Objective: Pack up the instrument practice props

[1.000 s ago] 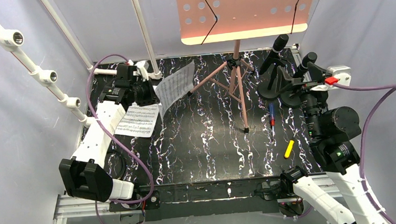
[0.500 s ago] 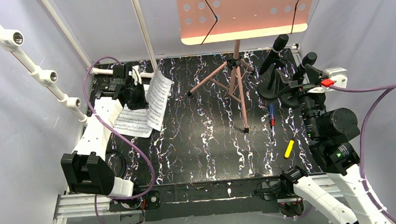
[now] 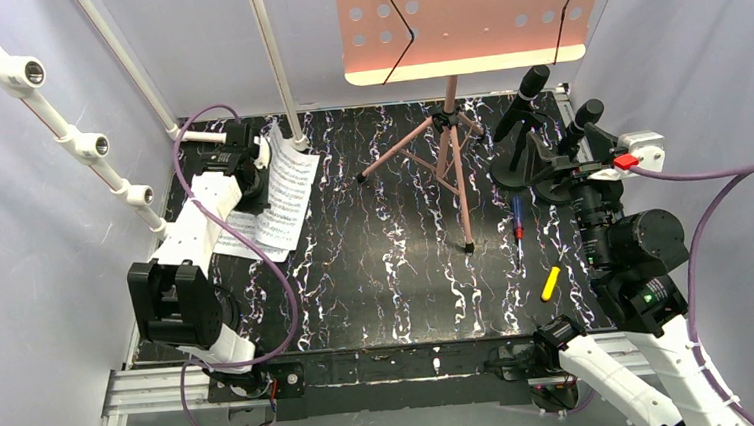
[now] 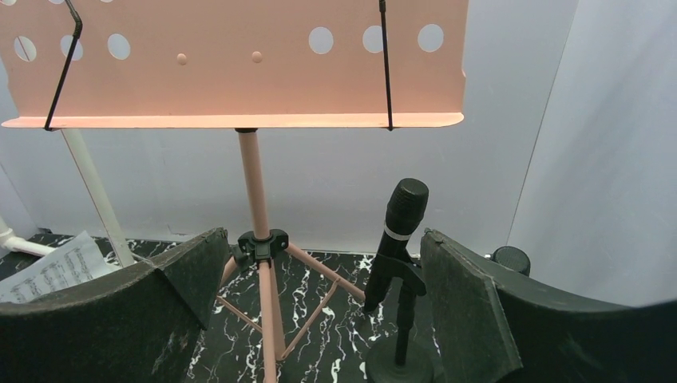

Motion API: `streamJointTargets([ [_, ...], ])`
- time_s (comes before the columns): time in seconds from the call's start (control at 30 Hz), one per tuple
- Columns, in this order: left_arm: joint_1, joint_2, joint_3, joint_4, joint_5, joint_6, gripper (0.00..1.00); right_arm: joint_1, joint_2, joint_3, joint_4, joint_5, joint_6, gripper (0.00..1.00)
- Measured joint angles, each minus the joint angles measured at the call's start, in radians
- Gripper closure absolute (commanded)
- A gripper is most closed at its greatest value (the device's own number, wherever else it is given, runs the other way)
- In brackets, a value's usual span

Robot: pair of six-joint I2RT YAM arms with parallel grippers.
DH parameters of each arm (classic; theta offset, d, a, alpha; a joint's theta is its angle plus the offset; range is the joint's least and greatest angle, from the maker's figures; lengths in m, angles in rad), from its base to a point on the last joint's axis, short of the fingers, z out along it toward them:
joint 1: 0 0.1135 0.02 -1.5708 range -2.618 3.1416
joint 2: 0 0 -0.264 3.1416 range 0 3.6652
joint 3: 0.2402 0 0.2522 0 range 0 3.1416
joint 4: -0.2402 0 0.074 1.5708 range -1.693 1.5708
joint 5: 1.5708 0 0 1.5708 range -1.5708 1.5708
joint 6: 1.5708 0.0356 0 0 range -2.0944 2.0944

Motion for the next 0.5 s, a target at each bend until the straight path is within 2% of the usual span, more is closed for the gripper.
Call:
streamJointTargets([
  [0.17, 0.003, 0.032, 0.0, -0.011, -0.09, 0.062, 1.0, 0.001, 0.0, 0.0, 0.0, 0.003, -0.002, 0.01],
  [0.5, 0.053, 0.046, 0.0, -0.005, -0.177, 0.098, 1.0, 0.005, 0.005, 0.0, -0.005, 0.003, -0.002, 0.01],
])
